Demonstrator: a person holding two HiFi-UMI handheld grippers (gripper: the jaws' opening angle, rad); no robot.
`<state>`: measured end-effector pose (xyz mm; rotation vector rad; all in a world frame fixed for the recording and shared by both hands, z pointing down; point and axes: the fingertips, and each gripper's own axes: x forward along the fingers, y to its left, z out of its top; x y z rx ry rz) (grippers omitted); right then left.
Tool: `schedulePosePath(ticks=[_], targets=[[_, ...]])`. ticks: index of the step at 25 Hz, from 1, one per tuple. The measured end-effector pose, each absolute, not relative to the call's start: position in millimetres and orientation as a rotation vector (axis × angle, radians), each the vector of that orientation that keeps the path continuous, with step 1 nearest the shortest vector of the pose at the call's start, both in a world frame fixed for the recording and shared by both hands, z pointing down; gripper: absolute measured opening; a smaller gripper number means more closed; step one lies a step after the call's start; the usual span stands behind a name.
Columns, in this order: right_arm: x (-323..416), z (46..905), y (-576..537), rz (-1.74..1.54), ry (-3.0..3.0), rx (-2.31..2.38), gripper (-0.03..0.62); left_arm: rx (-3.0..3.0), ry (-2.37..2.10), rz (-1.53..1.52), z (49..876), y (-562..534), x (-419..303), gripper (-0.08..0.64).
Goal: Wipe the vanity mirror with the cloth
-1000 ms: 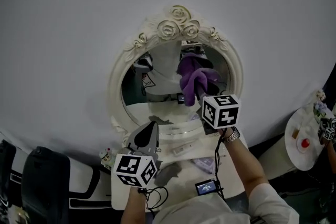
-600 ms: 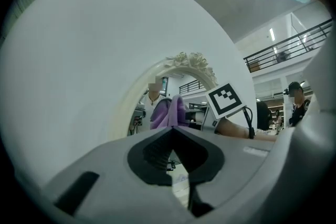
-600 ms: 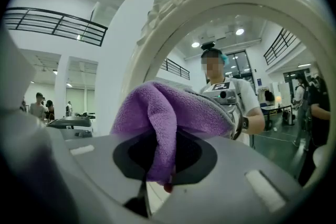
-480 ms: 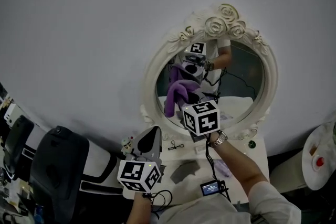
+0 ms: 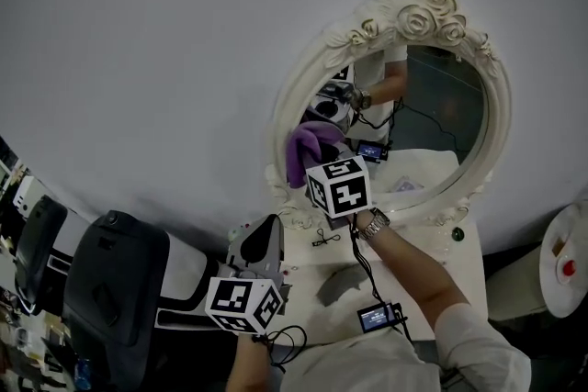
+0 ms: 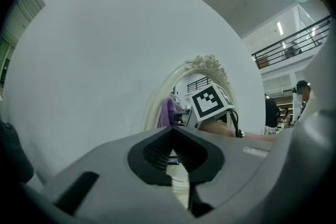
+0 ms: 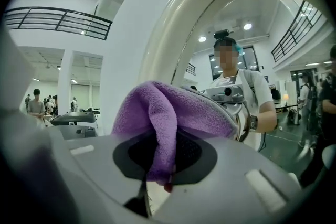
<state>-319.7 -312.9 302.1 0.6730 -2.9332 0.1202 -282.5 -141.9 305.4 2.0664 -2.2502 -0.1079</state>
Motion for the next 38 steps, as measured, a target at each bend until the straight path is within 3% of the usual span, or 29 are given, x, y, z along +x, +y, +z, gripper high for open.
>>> schedulePosePath(ticks=[9, 29, 38], targets=[[-305, 300, -323, 0.102, -2.882, 0.866, 0.061, 2.215, -2.055, -0.144, 317, -159, -277, 0.0], [-99, 317, -420, 0.143, -2.796, 1.035, 0.058, 2.362, -1.85, -0.095, 327, -252, -125, 0.002], [-33, 328, -450, 0.22, -2.802, 1.095, 0.058, 2.326, -1.895, -0.051, 334, -269, -94, 0.0]])
